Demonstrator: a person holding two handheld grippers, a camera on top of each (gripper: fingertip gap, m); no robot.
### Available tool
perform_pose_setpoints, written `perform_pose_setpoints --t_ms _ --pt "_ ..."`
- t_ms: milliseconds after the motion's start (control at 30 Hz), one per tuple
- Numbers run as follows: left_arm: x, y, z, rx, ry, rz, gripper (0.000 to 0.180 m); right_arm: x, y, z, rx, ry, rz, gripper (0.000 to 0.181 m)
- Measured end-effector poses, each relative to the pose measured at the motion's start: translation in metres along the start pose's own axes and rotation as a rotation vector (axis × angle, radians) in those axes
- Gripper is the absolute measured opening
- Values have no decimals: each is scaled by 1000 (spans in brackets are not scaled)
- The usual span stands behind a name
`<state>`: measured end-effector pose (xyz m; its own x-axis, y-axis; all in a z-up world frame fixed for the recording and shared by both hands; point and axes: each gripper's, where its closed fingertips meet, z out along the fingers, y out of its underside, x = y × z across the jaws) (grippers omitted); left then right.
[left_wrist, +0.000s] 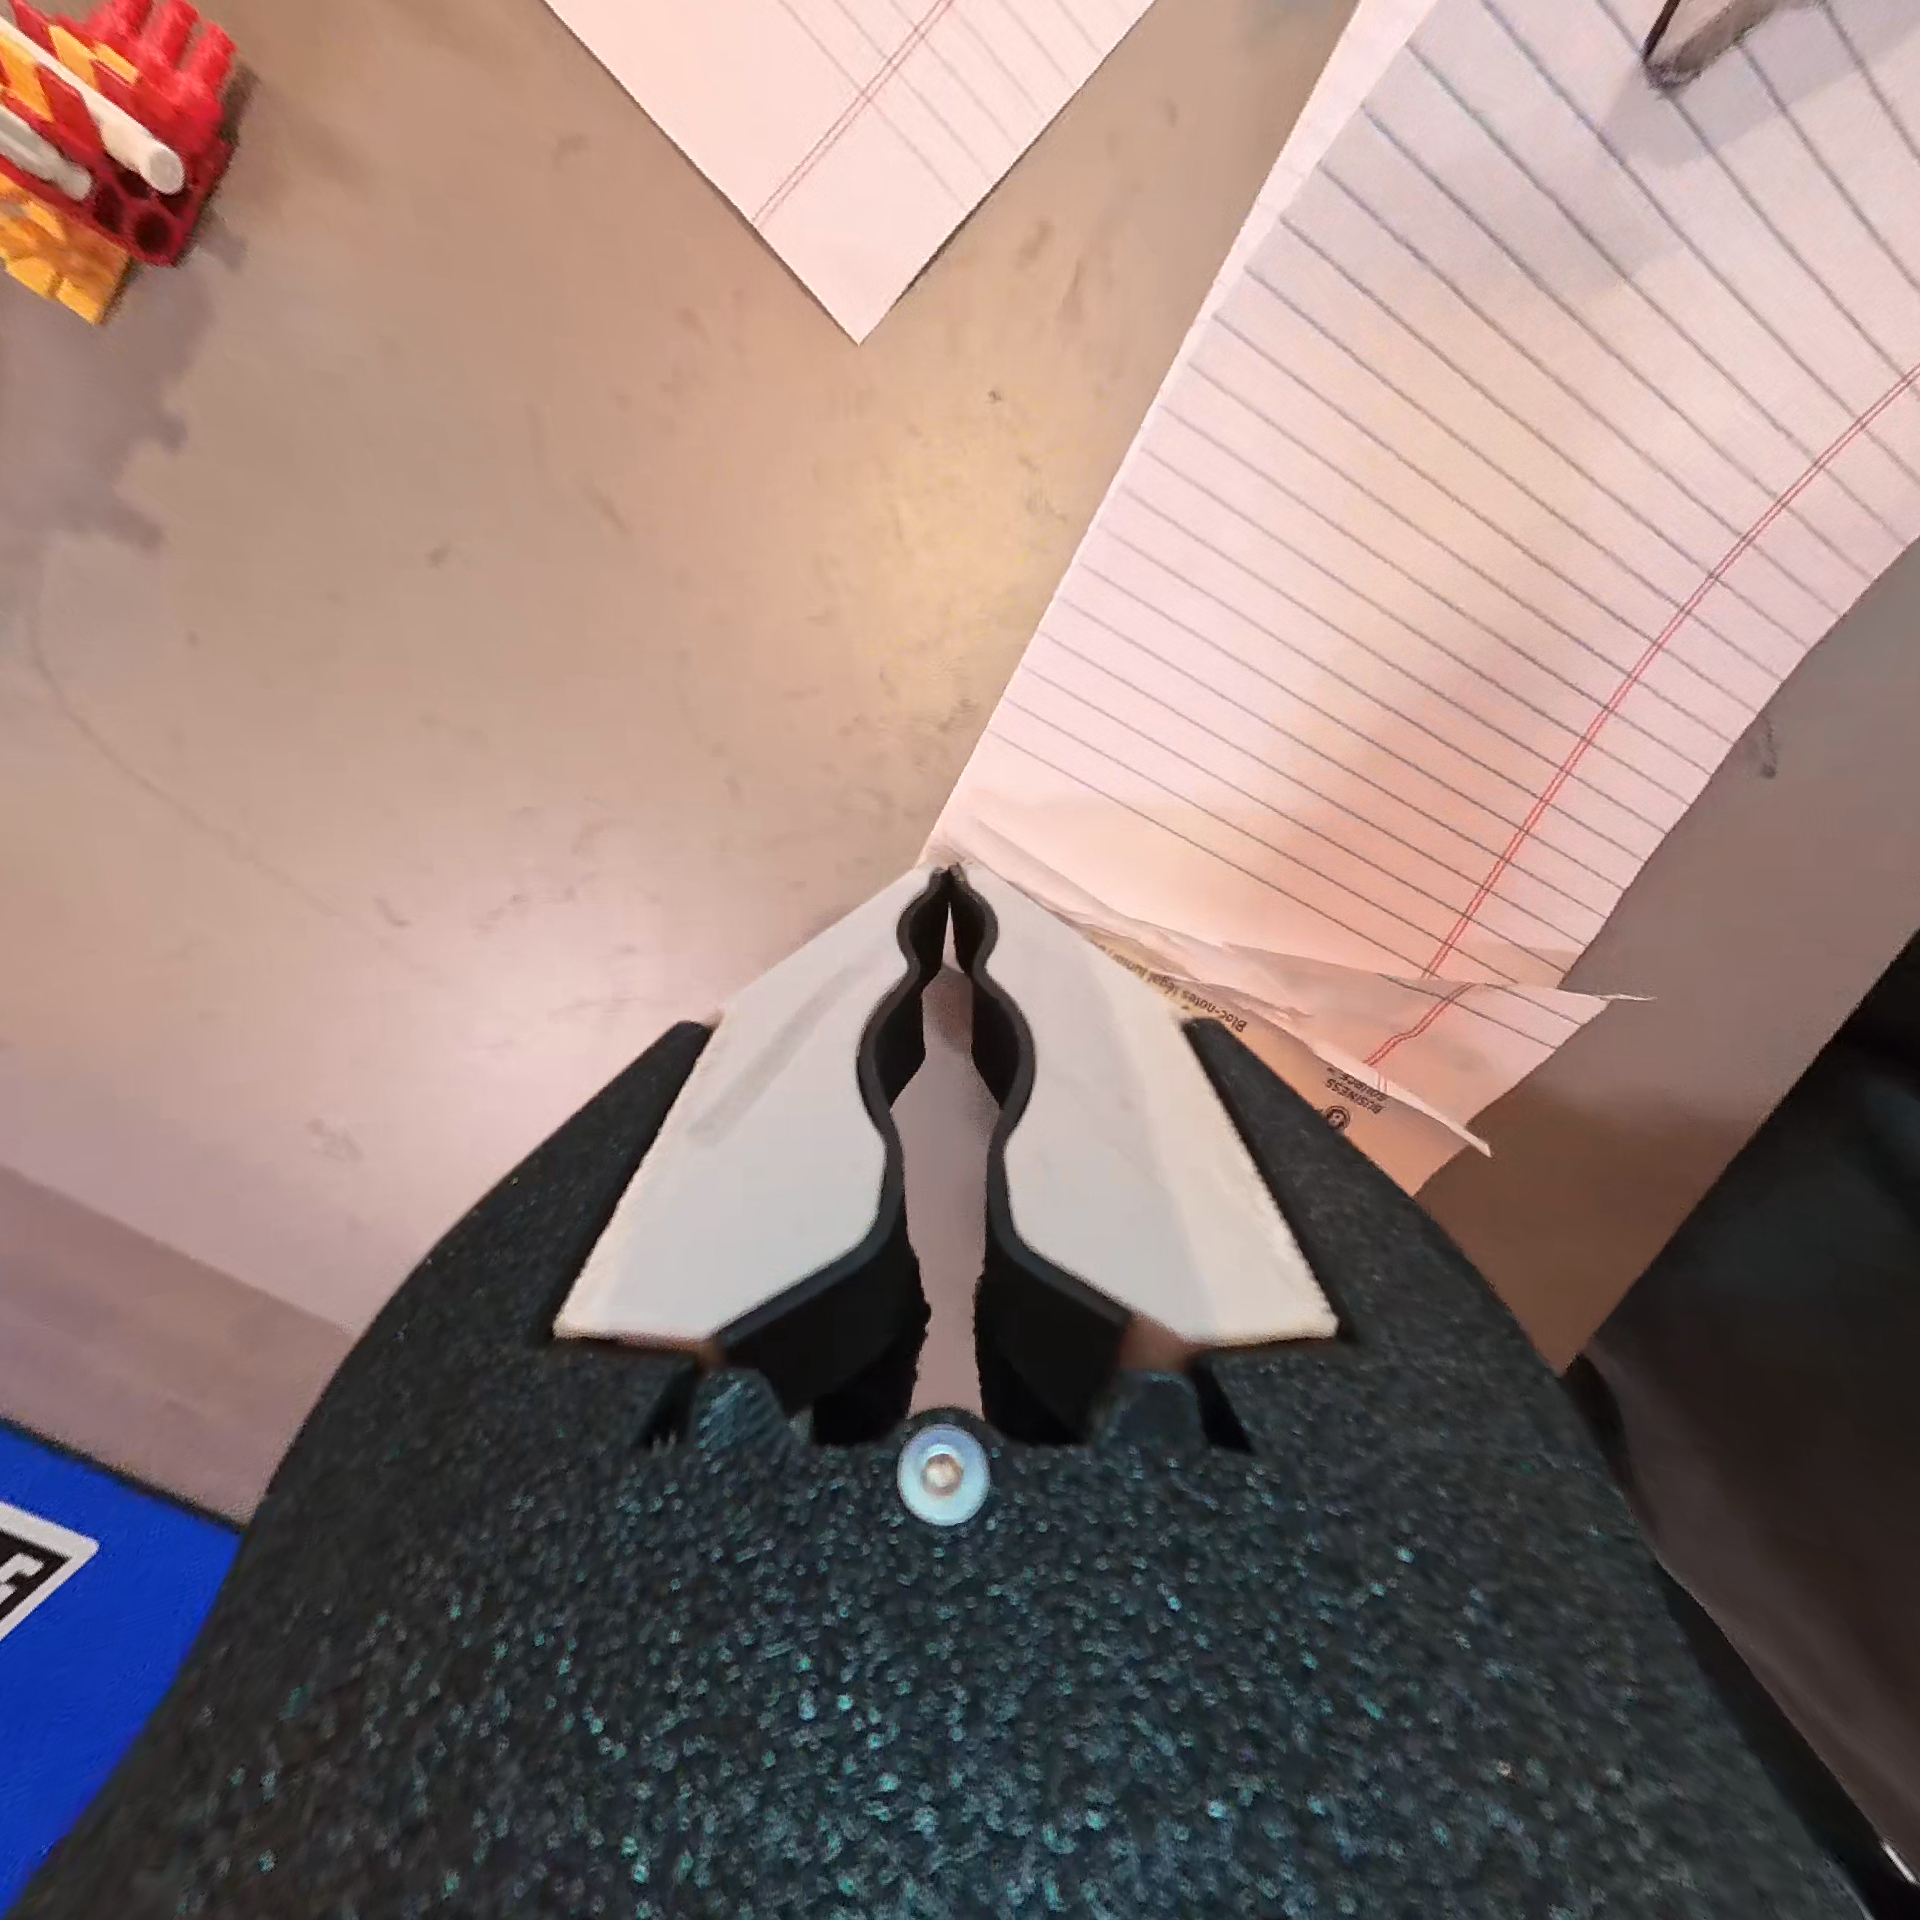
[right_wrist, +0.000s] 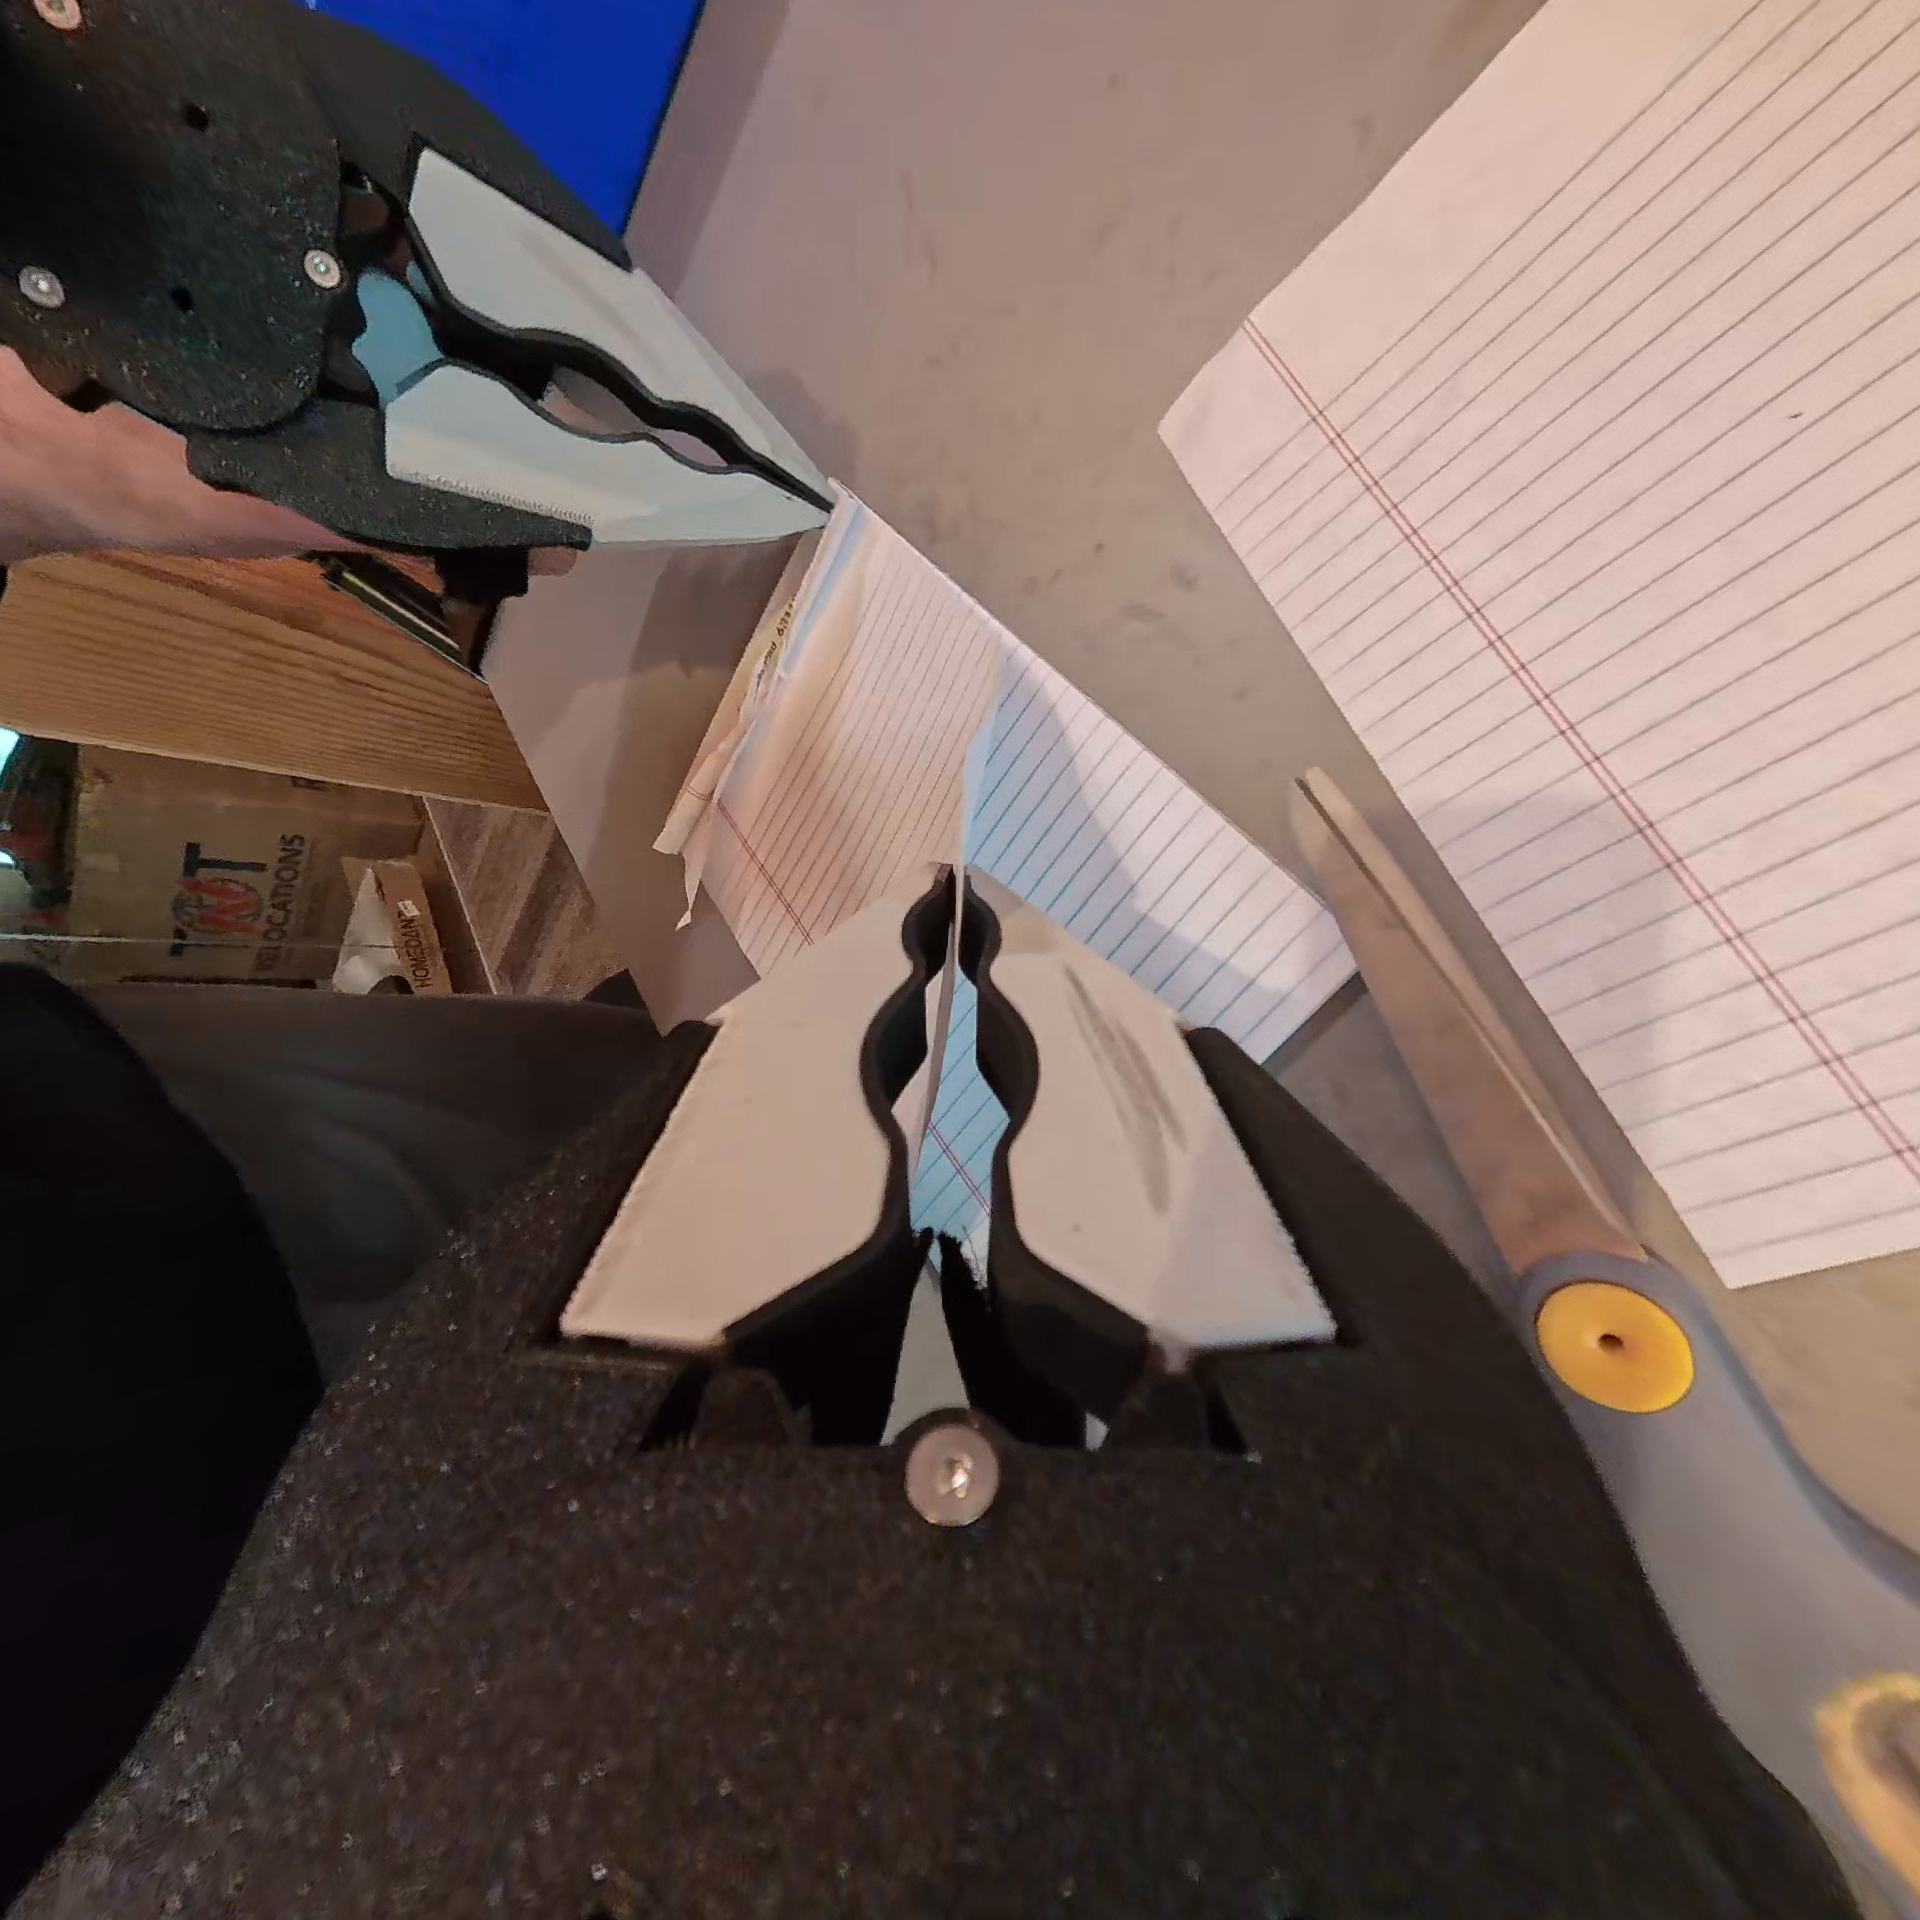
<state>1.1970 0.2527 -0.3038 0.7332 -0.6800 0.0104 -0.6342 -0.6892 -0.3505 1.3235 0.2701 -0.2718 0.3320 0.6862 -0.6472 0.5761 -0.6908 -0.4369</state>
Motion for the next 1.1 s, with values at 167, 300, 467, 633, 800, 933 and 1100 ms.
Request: perform_pose_setpoints --t_ms 167,300,467,633,800,933,1100 --pt "-1 3 4 -7 -22 -26 0 7 7 4 -39 28 34 0" --pt "-2 3 4 -6 -30 -54 0 13 17 7 -78 60 74 0" --pt "-2 2 5 -12 -59 -85 0 14 35 17 -151 75 135 0" --pt "-2 2 5 -18 -53 -100 0 8 40 19 -118 6 264 0" --pt "-3 2 5 -18 -77 -108 0 2 46 21 -91 3 292 0" --pt "-3 2 6 -17 -91 -100 0 -9 56 26 -87 9 289 0" --pt "-3 2 6 -10 -97 -114 0 -17 70 24 -52 3 307 0"
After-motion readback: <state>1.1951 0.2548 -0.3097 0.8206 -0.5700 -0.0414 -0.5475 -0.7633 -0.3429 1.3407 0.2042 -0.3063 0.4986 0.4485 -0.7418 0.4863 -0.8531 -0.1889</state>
